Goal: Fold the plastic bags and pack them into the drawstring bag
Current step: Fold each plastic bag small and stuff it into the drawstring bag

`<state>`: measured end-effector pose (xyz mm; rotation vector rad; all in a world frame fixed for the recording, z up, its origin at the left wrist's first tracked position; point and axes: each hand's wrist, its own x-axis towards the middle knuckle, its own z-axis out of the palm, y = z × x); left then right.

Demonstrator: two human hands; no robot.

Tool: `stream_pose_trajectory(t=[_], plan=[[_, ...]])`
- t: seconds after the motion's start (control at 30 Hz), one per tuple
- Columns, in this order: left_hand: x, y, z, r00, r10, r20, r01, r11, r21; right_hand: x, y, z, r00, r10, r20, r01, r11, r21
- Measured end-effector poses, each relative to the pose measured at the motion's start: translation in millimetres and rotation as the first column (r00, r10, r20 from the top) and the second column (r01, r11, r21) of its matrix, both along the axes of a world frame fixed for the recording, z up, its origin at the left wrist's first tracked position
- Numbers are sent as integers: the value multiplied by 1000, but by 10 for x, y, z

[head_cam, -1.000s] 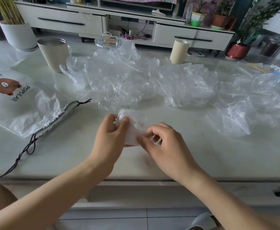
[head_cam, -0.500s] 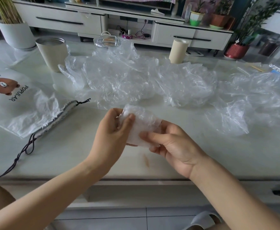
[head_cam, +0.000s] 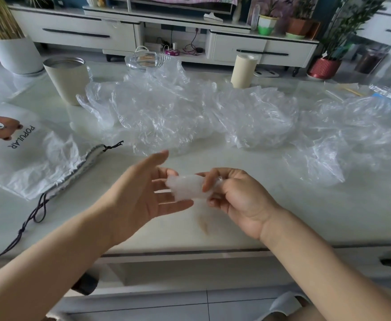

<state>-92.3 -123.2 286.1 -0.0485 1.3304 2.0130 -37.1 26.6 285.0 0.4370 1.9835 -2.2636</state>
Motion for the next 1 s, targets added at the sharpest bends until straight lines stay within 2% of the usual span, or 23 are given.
stream_pose_trajectory(t=[0.1, 0.2, 0.27, 0.33, 0.37, 0.43, 0.5, 0.57, 0.67, 0.73, 0.8, 0.87, 0.93, 1.0], plan=[[-4, -59, -40, 994, -57, -90, 48, 993, -104, -13, -11, 1, 996, 90, -5, -90, 996, 27], [-27, -127, -54, 969, 6, -249, -54, 981, -186, -45, 7, 35, 990, 143, 11, -143, 984, 108], [-57, -161, -58, 893, 21, -450, -176, 936, -306, -77, 41, 54, 998, 60, -25, -55, 987, 153], [-74, -212, -68, 761, -50, -647, -294, 862, -412, -108, 27, 68, 996, -19, -86, 35, 983, 183], [-74, -234, -76, 692, -112, -714, -326, 833, -447, -115, 6, 67, 993, -4, -114, 30, 973, 228], [-62, -262, -93, 603, -206, -771, -323, 820, -472, -109, -78, 58, 985, 138, -101, -100, 944, 316], [-59, -287, -103, 571, -212, -793, -320, 832, -454, -130, -191, 6, 965, 258, -51, -223, 906, 359], [-64, -302, -99, 565, -165, -809, -359, 833, -421, -146, -273, -30, 959, 275, -61, -232, 893, 386], [-74, -351, -81, 597, -61, -800, -406, 837, -367, -193, -353, -18, 953, 286, -95, -224, 883, 412], [-83, -355, -65, 663, 19, -748, -391, 861, -324, -182, -403, 8, 938, 314, -146, -234, 886, 400], [-112, -410, -16, 801, 103, -590, -325, 903, -283, -190, -502, 19, 918, 327, -225, -228, 898, 375], [-125, -463, 19, 924, 100, -370, -218, 932, -291, -230, -573, 14, 896, 347, -278, -229, 896, 380], [-121, -495, 44, 984, 15, -178, -70, 949, -307, -275, -613, 15, 873, 390, -294, -289, 898, 332], [-127, -511, 43, 996, -40, -84, 16, 963, -269, -314, -640, 24, 877, 375, -302, -321, 923, 212]])
